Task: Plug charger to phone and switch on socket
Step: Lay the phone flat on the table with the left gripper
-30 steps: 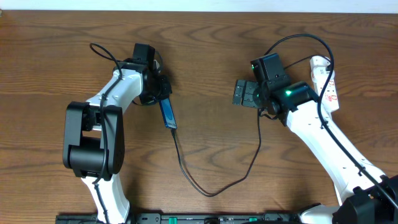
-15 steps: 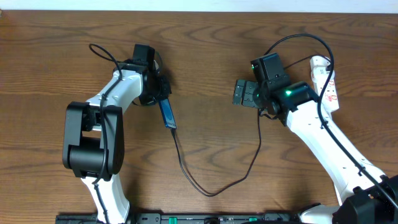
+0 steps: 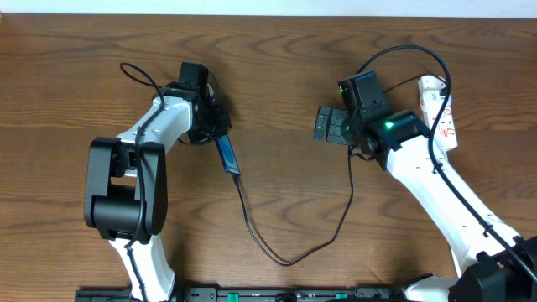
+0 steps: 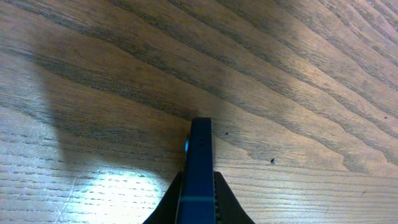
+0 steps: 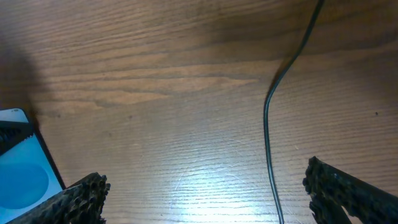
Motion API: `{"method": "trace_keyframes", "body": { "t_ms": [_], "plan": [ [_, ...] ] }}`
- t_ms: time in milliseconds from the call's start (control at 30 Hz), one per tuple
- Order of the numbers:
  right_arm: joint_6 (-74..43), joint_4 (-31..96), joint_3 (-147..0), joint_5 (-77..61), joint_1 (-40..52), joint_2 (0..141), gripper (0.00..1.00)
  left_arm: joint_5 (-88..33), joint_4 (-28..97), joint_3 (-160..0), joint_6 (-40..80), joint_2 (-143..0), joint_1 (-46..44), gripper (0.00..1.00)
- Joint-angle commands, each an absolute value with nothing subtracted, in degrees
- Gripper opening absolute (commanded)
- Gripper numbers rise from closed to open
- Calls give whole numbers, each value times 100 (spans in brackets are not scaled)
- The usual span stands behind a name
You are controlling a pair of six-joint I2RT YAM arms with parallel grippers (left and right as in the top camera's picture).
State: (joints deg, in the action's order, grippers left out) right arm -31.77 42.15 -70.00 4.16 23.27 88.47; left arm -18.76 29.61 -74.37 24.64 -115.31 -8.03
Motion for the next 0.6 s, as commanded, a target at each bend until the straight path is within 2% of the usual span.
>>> {"method": "trace_keyframes", "body": {
  "t_ms": [0, 567],
  "plan": [
    [-3098, 4198, -6956, 502, 2373, 8790, 99, -1439, 2871, -7216, 2388, -11574, -819, 8],
    [-3100, 4180, -6956, 499, 2373, 8790, 99, -1343, 2644, -6906, 2521, -11574, -819, 8]
  ]
}}
